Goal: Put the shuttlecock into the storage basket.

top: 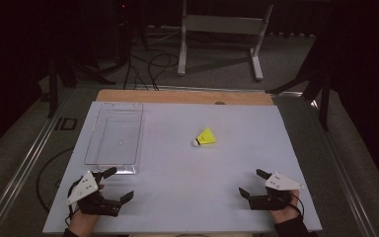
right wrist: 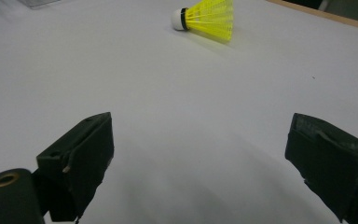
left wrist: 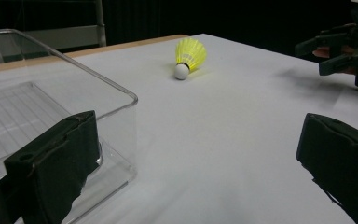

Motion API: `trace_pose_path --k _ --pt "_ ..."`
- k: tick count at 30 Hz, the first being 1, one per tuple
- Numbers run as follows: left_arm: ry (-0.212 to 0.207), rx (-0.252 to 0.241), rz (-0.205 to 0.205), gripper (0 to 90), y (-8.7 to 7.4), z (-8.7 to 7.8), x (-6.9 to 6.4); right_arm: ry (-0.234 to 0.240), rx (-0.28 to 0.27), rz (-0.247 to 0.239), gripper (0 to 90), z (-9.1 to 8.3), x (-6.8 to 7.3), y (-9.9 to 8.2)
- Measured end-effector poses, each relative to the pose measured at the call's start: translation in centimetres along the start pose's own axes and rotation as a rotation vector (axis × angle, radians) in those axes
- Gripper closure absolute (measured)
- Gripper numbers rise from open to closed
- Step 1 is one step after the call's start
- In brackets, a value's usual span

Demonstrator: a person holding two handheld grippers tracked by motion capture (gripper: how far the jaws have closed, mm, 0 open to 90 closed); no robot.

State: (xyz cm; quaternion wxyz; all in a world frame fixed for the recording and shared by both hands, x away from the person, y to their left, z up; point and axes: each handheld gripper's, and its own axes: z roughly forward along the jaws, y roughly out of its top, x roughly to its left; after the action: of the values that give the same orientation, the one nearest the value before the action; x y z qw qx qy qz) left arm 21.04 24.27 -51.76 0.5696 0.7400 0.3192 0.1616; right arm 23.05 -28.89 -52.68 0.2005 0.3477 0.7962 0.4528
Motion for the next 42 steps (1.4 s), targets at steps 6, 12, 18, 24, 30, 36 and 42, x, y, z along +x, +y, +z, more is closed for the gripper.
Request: trace_pose_path --k 6,12,18,24,30,36,42 --pt "0.002 -0.007 -0.007 0.2 0.0 -0.1 0.0 -0.011 -0.005 0.002 8.1 -0.1 0.0 0.1" --pt "0.0 -0.004 -0.006 0.2 0.1 0.0 0.0 -0.02 -0.015 0.01 8.1 -0.3 -0.3 0.1" --pt "0.0 -0.003 -0.014 0.2 0.1 -0.1 0.0 -0.024 -0.012 0.013 8.1 -0.3 -0.3 0.1" --pt "-0.001 0.001 -0.013 0.2 0.1 0.0 0.0 -0.032 -0.008 0.012 8.1 -0.4 -0.3 0.2" --pt "-0.008 0.001 -0.018 0.2 0.3 0.0 0.0 -0.051 0.0 0.009 7.8 -0.4 -0.2 0.3" --pt "-0.012 0.003 -0.022 0.2 0.7 -0.2 -0.1 -0.047 0.011 0.007 7.7 -0.3 -0.1 0.4" --pt "-0.05 0.031 -0.016 0.2 1.6 -0.3 -0.3 -0.046 0.015 0.005 7.7 -0.2 -0.1 0.4"
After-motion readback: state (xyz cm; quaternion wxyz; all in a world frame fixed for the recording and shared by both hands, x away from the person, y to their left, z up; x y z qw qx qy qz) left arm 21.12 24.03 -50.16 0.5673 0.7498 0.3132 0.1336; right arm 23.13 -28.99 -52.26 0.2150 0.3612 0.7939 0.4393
